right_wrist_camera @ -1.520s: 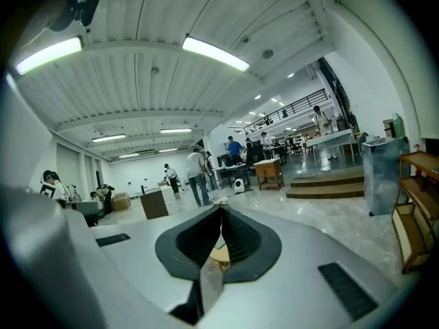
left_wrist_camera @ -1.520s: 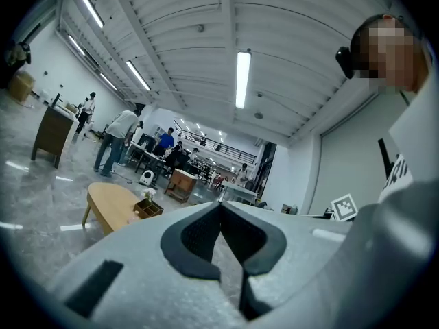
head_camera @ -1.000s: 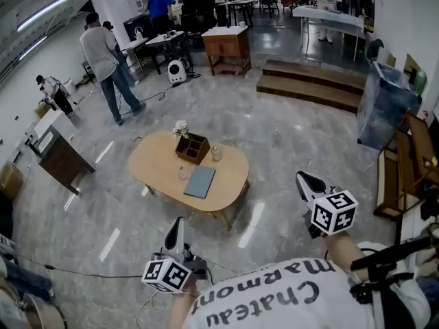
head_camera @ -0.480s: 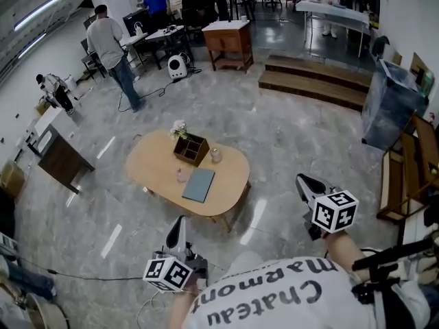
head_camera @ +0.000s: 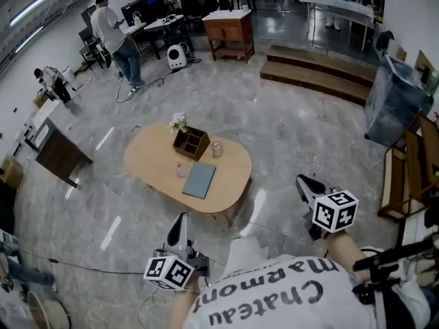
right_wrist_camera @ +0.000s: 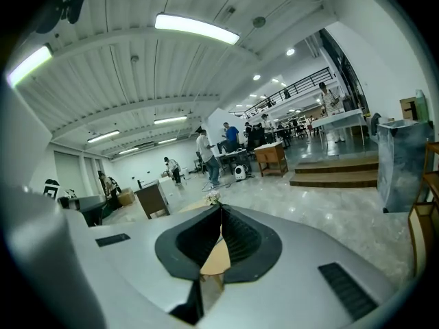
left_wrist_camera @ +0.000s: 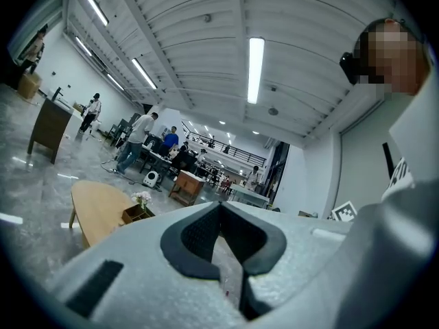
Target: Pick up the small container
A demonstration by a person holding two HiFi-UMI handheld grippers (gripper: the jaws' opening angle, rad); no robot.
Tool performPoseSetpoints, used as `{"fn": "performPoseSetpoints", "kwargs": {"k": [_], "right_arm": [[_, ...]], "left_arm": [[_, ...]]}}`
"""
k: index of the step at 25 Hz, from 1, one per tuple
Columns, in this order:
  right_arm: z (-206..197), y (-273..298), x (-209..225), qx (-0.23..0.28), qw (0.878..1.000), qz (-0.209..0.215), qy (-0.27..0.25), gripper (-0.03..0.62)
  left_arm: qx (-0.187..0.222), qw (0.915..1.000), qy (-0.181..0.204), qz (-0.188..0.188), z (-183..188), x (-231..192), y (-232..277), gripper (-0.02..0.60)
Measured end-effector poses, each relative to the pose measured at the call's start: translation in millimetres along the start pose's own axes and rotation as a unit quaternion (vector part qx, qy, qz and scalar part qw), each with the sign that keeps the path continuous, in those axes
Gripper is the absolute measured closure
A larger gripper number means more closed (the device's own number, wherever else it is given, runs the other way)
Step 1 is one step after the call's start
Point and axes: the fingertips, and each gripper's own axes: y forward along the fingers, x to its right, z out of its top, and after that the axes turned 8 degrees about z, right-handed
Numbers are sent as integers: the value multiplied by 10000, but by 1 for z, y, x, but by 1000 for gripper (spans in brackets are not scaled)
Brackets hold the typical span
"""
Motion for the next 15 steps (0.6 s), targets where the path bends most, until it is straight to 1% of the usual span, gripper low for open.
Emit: {"fn": "performPoseSetpoints", "kwargs": {"k": [7,9,15], "right_arm": [[-5,47,0,-296,9995,17,69,580],[1,62,-1,-318,9995,12,63,580],[32,111,-6,-229,9997,-60,63,580]], "left_arm": [[-126,9997,-161,95,3,-33,34,568],[-103,9998,-175,52,12,-42,50,568],[-80,9997,-59,-202,46,-60,95,568]]}}
